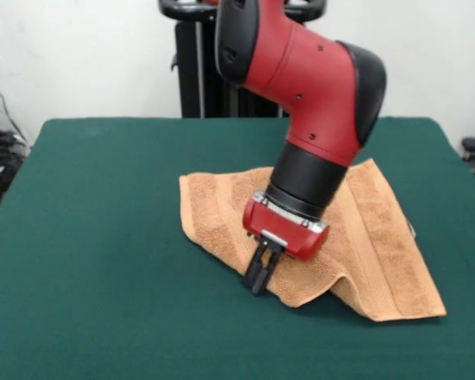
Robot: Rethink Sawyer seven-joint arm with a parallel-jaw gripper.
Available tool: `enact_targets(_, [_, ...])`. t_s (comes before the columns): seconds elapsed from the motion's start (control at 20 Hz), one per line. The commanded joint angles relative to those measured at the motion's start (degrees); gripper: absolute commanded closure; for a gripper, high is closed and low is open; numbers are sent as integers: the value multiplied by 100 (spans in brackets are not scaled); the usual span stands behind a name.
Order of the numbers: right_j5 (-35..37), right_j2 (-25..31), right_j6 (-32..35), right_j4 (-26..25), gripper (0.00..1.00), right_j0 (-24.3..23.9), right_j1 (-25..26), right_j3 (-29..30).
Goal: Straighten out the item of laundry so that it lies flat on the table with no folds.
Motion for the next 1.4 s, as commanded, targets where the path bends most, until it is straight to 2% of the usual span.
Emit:
enact_targets(0.05, [692, 1537, 838, 526, 100, -201, 224, 110])
enact_targets(0.2, [926, 1836, 871, 686, 100, -390, 54, 353])
enact_targets(0.35, [1116, 1764, 904, 778, 100, -350, 20, 411])
enact_targets(0.55, [1207, 2066, 733, 766, 100, -585, -174, 630])
enact_targets(0.9, [1815, 2246, 855, 933, 100, -624, -551, 1037])
enact_targets(1.2, [2321, 2845, 700, 1222, 100, -1140, -770, 1432])
enact_targets(1.4, [2720, 3000, 738, 1403, 100, -1277, -916, 1610])
